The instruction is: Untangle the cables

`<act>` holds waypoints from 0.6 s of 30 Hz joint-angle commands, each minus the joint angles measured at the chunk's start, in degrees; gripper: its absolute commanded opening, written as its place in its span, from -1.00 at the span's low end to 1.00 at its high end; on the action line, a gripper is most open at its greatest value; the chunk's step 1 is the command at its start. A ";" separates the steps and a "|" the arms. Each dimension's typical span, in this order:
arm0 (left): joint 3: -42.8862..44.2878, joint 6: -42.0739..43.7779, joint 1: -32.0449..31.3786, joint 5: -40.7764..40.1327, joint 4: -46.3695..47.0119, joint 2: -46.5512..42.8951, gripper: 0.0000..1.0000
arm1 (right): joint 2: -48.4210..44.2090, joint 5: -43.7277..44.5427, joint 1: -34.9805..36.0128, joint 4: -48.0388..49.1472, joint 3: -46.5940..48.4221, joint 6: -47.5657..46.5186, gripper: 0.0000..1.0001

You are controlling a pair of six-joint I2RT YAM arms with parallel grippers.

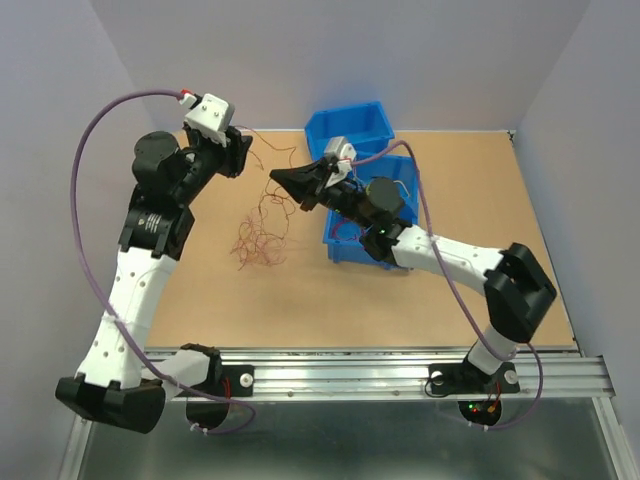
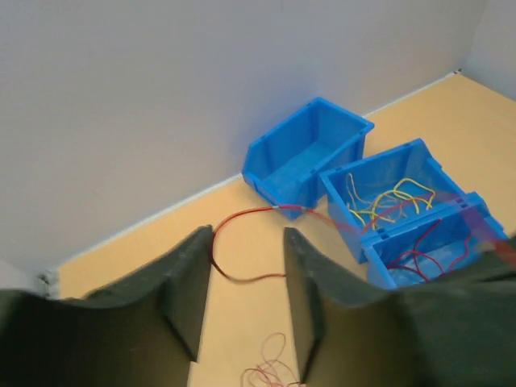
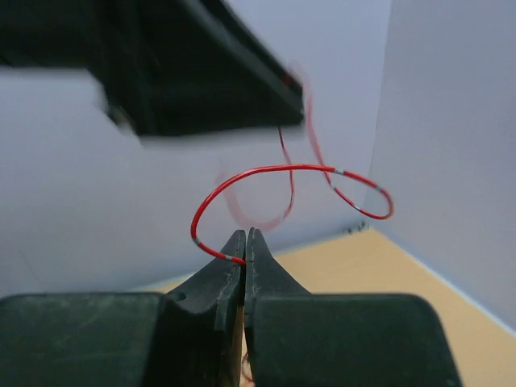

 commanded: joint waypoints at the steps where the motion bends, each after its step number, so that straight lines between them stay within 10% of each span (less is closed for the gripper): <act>1: -3.25 0.42 2.87 3.99 3.96 3.23 0.67 | -8.13 1.47 -0.08 -3.68 1.64 1.01 -0.99; 3: -6.41 1.13 4.46 8.64 5.63 2.98 0.98 | -8.85 4.72 0.00 -6.51 4.89 1.18 -0.99; 12: -19.34 0.78 10.52 22.55 15.55 -1.85 0.98 | -8.06 10.54 0.00 -14.34 14.30 2.85 -0.99; 18: -24.01 0.77 11.50 9.77 17.25 -4.68 0.98 | -7.36 15.11 0.00 -18.12 18.52 3.82 -0.99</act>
